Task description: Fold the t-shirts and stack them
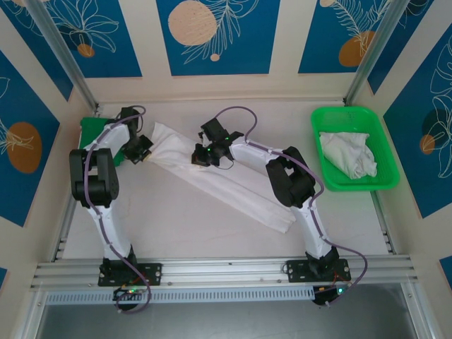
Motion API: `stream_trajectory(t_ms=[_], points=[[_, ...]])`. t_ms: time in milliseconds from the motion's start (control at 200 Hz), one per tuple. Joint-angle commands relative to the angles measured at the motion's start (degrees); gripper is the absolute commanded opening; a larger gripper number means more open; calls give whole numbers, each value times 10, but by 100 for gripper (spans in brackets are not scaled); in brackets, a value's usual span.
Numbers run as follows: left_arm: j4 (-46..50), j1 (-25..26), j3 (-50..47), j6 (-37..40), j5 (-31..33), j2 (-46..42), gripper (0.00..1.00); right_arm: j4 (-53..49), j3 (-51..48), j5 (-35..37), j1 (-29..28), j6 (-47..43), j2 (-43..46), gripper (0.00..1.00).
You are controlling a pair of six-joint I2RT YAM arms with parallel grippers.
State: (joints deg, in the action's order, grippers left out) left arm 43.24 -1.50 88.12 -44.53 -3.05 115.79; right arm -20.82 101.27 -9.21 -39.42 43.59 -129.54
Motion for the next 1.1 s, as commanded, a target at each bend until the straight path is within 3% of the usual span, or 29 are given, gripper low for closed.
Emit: stream_trajectory(t_ms=[0, 105, 150, 205, 320, 540, 650, 815, 1095], points=[[8, -3, 28, -4, -11, 0, 9, -22, 18, 2, -4, -4, 0, 25], [11, -1, 25, -4, 16, -21, 48, -9, -1, 19, -7, -16, 26, 48], [12, 2, 22, -1, 32, -35, 58, 0, -14, 31, -7, -22, 41, 54], [12, 10, 20, 3, 50, -51, 62, 9, -33, 48, -8, -28, 59, 61], [16, 40, 30, 12, 64, -62, 61, 15, -57, 93, -10, -44, 86, 63], [10, 74, 81, 11, 7, 12, 34, 25, -98, 145, -7, -67, 120, 62], [24, 73, 118, 22, 7, 63, 28, 30, -130, 149, 5, -69, 143, 60], [62, 72, 208, 66, 4, 154, 33, 43, -179, 146, 21, -73, 175, 58], [131, 78, 402, 182, -19, 309, 54, 20, -224, 182, 37, -99, 217, 58]])
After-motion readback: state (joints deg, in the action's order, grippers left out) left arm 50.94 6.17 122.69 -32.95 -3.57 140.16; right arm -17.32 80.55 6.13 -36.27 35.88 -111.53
